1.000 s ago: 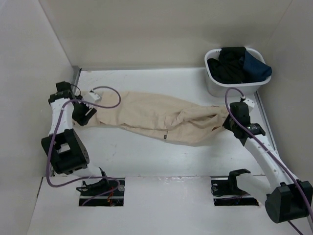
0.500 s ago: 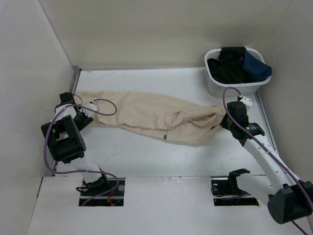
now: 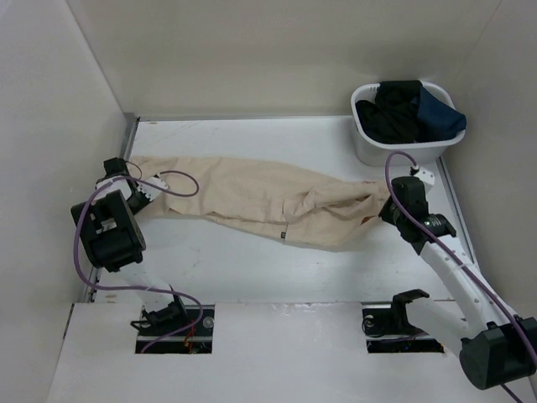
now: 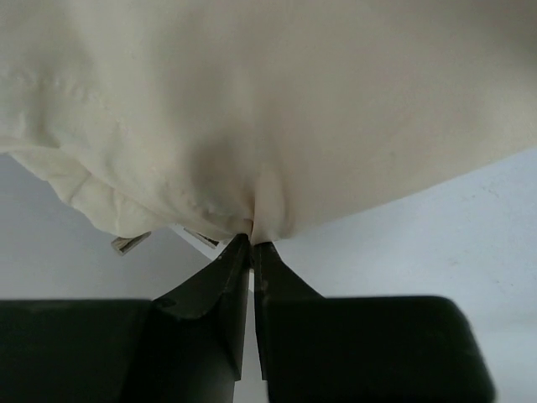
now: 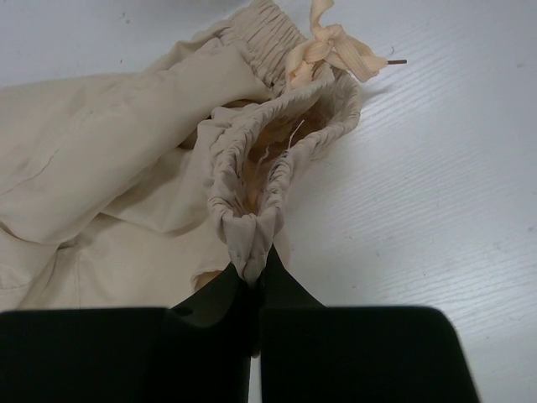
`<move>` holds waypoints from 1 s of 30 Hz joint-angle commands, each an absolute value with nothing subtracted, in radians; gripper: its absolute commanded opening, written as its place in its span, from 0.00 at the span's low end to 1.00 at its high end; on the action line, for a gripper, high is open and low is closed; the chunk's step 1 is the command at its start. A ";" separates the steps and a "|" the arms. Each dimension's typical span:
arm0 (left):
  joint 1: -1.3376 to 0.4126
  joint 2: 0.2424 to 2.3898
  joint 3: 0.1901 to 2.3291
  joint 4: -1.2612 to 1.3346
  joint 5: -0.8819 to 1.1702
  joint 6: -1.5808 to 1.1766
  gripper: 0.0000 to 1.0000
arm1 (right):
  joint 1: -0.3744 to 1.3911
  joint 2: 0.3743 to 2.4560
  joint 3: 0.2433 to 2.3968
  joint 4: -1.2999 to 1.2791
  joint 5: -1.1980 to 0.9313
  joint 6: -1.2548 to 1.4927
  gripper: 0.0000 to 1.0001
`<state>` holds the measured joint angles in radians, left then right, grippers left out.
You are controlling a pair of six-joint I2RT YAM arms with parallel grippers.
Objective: Fold and stack the trousers
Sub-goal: Fold the trousers
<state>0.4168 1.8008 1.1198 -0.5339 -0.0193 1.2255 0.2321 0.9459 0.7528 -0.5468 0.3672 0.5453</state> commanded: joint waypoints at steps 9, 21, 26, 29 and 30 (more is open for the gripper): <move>0.364 1.581 1.412 -0.680 0.109 1.146 0.03 | 0.188 0.897 0.719 -0.551 0.390 0.500 0.03; 0.373 1.753 1.514 -0.621 0.040 1.129 0.04 | -0.076 0.806 0.640 -0.604 0.345 0.567 0.56; 0.444 1.730 1.378 -0.526 0.041 1.135 0.05 | -0.260 0.676 0.696 -0.585 0.325 0.692 0.69; 0.472 1.735 1.351 -0.508 0.048 1.124 0.05 | -0.143 0.841 0.770 -0.506 0.253 0.634 0.71; 0.478 1.736 1.348 -0.505 0.052 1.120 0.05 | -0.066 0.932 0.814 -0.500 0.258 0.606 0.74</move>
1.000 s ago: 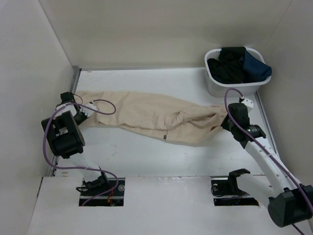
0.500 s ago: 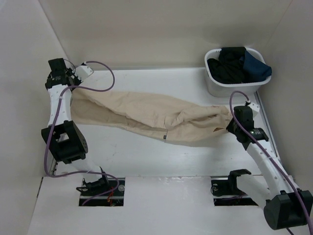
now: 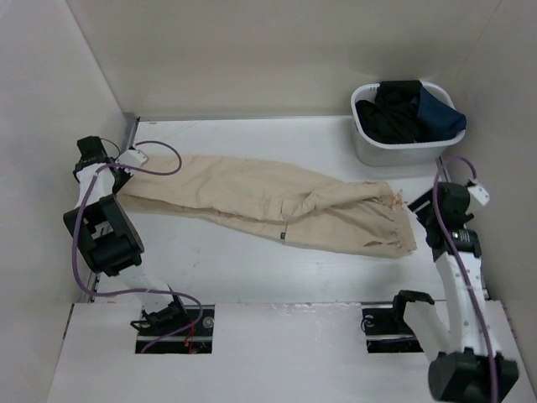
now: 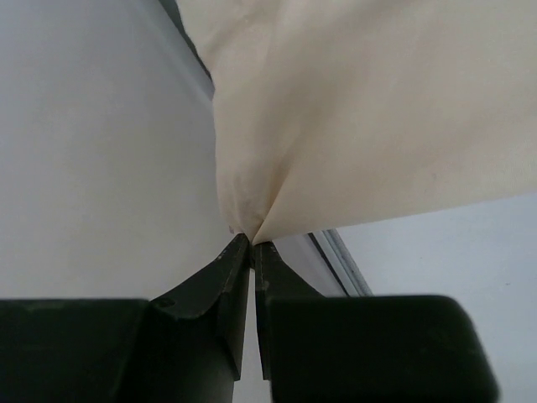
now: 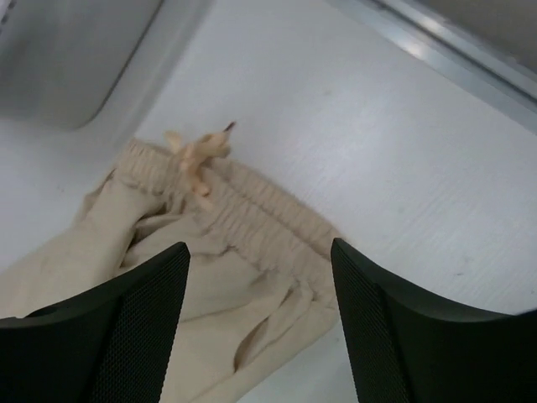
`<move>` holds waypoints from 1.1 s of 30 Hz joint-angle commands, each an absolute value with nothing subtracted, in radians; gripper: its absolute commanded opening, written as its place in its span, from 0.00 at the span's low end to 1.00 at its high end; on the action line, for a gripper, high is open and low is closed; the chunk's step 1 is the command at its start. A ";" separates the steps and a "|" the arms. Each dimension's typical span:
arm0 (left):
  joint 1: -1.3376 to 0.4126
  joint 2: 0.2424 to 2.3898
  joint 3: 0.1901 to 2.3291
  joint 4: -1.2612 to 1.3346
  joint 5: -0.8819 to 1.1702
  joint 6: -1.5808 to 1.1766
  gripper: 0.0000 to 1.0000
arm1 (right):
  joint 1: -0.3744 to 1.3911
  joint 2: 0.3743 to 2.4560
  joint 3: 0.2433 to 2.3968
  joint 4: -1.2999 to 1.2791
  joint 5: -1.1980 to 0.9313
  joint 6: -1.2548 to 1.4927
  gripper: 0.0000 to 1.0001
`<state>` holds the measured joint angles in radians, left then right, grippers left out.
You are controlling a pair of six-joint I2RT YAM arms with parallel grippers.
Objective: Fold and stack the trousers
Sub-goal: Fold the trousers
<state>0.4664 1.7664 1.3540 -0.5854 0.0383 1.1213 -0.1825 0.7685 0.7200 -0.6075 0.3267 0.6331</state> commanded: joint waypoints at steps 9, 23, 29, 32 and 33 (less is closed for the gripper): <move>0.484 1.723 1.324 -0.488 0.064 1.108 0.05 | 0.246 1.547 1.202 -0.511 0.336 0.500 0.92; 0.504 1.701 1.312 -0.480 0.066 1.108 0.06 | 0.245 1.793 1.275 -0.546 0.227 0.506 0.54; 0.509 1.698 1.321 -0.471 0.066 1.106 0.06 | 0.217 1.680 1.184 -0.514 0.261 0.508 0.00; 0.512 1.689 1.331 -0.436 0.066 1.085 0.05 | 0.208 1.530 1.112 -0.506 0.328 0.518 0.00; 0.512 1.684 1.335 -0.419 0.067 1.075 0.05 | 0.208 1.455 1.079 -0.503 0.366 0.531 0.00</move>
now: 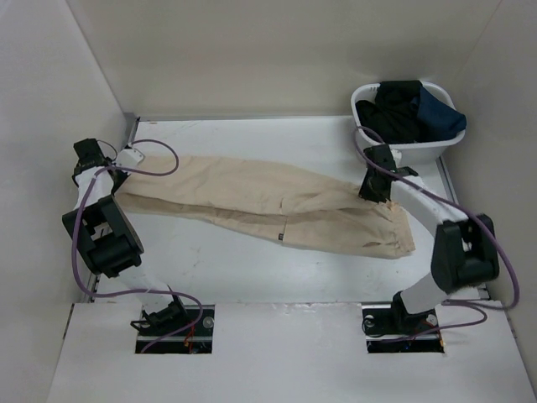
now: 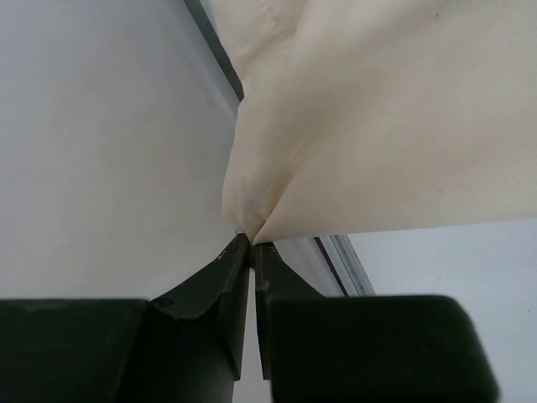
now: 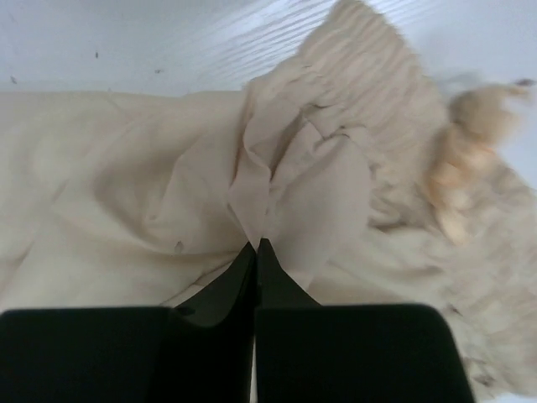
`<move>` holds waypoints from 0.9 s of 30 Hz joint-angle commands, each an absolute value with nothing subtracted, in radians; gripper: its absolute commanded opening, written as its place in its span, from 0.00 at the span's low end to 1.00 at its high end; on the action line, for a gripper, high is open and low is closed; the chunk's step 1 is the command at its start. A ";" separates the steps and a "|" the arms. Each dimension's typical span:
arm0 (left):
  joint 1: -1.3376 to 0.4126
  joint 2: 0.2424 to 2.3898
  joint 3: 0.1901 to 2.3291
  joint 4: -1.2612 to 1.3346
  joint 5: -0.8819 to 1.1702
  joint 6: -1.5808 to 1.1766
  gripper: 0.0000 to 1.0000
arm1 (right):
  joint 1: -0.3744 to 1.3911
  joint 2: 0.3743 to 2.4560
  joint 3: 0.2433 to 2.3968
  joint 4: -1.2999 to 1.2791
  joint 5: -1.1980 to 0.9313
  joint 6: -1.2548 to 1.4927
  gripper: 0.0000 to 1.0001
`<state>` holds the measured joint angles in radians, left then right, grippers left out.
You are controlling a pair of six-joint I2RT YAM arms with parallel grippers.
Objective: Fold and stack the trousers
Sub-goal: Fold the trousers
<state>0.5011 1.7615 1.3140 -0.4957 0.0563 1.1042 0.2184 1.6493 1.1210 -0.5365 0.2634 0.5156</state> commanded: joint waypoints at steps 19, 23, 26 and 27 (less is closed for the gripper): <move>0.484 1.700 1.272 -0.376 0.074 1.062 0.06 | 0.401 0.617 0.509 -0.960 0.531 1.638 0.75; 0.476 1.692 1.250 -0.374 0.074 1.068 0.06 | 0.386 0.630 0.535 -0.853 0.578 1.522 0.78; 0.475 1.684 1.233 -0.361 0.074 1.068 0.06 | 0.335 0.702 0.561 -0.725 0.569 1.379 0.81; 0.475 1.684 1.230 -0.357 0.074 1.069 0.06 | 0.315 0.725 0.564 -0.698 0.562 1.356 0.81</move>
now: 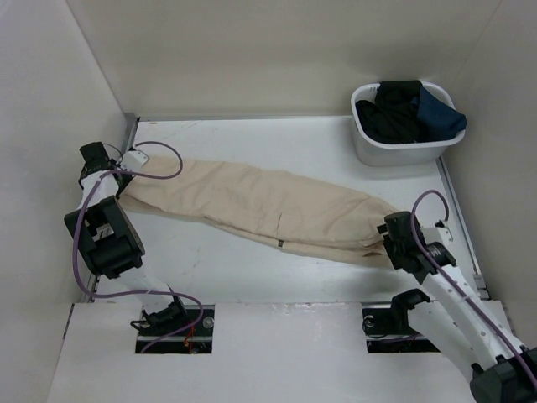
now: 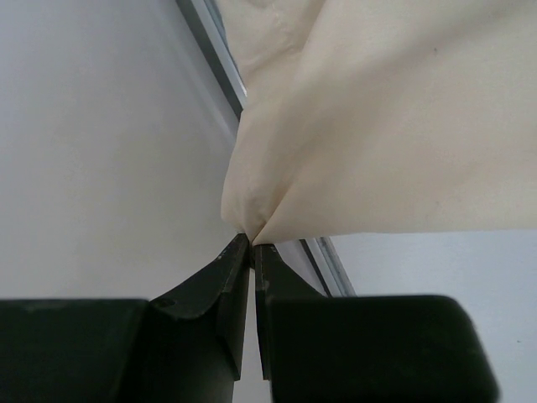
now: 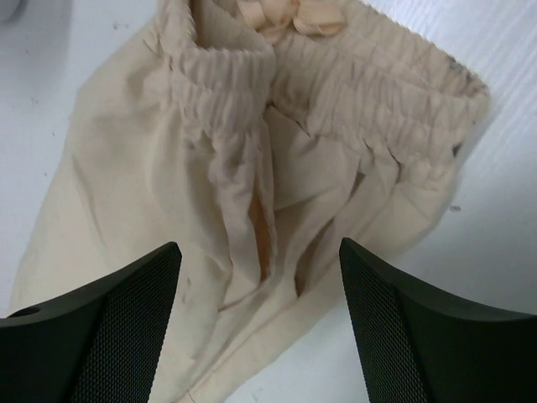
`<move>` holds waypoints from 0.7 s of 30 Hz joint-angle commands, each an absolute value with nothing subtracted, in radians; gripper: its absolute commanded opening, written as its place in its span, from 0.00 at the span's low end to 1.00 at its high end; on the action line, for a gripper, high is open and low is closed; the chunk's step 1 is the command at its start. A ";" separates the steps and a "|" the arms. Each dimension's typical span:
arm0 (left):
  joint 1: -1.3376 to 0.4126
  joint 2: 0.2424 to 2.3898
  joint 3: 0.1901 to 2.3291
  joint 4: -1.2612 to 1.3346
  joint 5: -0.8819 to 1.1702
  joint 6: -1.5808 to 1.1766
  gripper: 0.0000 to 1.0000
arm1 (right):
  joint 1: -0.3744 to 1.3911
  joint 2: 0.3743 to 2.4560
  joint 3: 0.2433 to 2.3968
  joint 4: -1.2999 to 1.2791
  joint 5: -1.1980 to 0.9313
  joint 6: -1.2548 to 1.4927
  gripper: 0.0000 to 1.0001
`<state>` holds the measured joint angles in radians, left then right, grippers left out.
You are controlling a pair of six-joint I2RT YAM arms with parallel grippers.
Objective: Fold and stack the trousers
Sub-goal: Fold the trousers
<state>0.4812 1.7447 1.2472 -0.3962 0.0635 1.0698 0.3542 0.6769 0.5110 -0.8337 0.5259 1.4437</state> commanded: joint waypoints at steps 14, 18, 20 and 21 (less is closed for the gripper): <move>0.475 1.632 1.238 -0.316 0.098 1.049 0.04 | 0.076 0.933 0.612 -0.449 0.482 1.014 0.09; 0.444 1.588 1.273 -0.253 0.127 0.997 0.04 | 0.019 0.876 0.621 -0.431 0.454 0.948 0.00; 0.417 1.615 1.331 -0.218 0.129 0.944 0.04 | 0.004 0.880 0.650 -0.370 0.433 0.893 0.00; 0.404 1.644 1.376 -0.206 0.129 0.913 0.03 | -0.002 0.899 0.672 -0.332 0.419 0.867 0.00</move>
